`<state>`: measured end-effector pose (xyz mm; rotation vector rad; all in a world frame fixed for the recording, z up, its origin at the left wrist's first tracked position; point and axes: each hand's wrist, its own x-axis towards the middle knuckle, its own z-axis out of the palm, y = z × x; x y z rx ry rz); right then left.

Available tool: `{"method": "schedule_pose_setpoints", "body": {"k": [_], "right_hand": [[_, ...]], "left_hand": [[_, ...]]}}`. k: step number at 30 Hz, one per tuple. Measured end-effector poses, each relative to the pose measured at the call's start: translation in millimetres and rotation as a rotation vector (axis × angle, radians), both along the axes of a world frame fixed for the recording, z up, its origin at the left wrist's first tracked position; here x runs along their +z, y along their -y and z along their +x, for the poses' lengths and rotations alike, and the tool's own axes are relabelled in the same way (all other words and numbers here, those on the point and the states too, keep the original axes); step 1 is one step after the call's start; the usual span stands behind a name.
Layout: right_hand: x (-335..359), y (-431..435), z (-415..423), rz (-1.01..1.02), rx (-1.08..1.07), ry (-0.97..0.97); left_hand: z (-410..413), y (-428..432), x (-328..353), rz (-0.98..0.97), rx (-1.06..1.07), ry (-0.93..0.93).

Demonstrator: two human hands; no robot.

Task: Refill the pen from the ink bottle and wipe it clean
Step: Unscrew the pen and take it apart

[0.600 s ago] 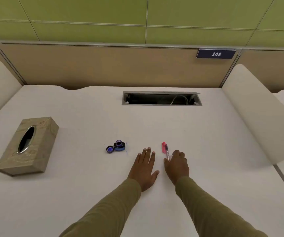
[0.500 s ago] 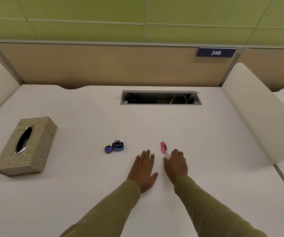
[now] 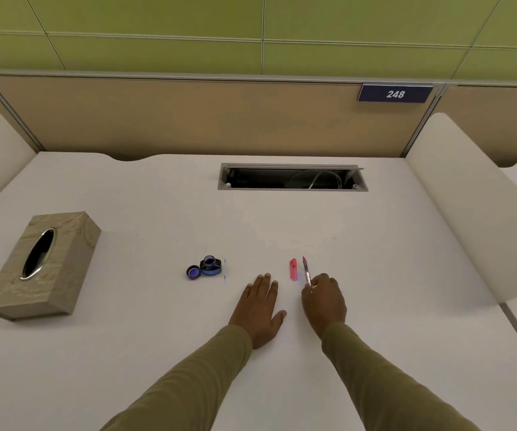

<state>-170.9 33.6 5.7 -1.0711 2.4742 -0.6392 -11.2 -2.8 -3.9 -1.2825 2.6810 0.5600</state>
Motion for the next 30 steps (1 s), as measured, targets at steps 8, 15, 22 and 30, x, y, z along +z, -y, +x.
{"method": "schedule_pose_setpoints", "body": {"k": [8,15,22,30], "right_hand": [[25,-10,21,-0.280,0.093,0.243],[56,-19,48,-0.371,0.186,0.502],[83,-23,72,-0.308,0.262,0.783],[95,-18,94,-0.231,0.310,1.072]], "left_hand": [[-11,19,43,0.291,0.354,-0.593],[7,23,86,0.683,0.641,-0.962],[38,24,103,0.794,0.653,-1.078],[64,27,113,0.824,0.675,-1.160]]}}
